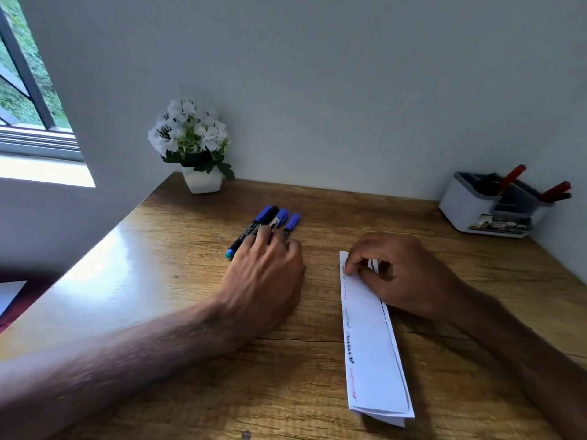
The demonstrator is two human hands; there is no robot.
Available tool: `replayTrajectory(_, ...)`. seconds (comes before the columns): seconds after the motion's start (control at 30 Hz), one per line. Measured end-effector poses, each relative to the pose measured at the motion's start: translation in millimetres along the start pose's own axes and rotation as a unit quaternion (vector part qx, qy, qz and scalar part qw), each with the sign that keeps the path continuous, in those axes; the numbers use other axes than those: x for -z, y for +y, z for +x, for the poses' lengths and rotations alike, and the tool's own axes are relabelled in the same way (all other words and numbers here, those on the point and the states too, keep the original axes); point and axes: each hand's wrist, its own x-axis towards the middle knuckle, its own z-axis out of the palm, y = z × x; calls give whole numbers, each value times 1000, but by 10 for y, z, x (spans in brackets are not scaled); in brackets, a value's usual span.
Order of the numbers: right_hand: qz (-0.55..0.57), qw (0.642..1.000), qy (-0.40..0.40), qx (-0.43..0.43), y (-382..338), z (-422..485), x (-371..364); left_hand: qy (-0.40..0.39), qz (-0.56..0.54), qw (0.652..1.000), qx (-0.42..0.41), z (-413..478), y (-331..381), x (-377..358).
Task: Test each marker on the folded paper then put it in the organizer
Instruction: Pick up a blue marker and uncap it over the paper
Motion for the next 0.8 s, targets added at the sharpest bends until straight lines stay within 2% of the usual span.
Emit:
replayTrajectory(0.2,-6,1000,0,-5,-27,-5,8,-4,-21,999,-30,35,50,10)
replayTrajectory(0.27,-7,1000,-3,-7,-34,-4,14,0,-67,997,-37,52,22,17)
replayTrajectory(0.37,-6,1000,6,-14,-30,-6,24,20,-157,987,4,70,-38,52)
replayTrajectory(0.43,-3,999,36,-32,-32,-14,31,46,-225,972,41,82,-75,54)
replayTrajectory(0.53,20,991,120,-58,-67,-22,32,100,-323,937,84,82,-81,63)
replayTrajectory(0.6,66,979,168,-90,-111,-25,26,117,-378,913,97,71,-45,72)
replayTrajectory(0.67,174,959,173,-143,-160,-15,30,122,-428,889,103,49,11,79)
replayTrajectory(0.8,412,874,130,-222,-300,16,83,122,-495,857,75,-12,138,89)
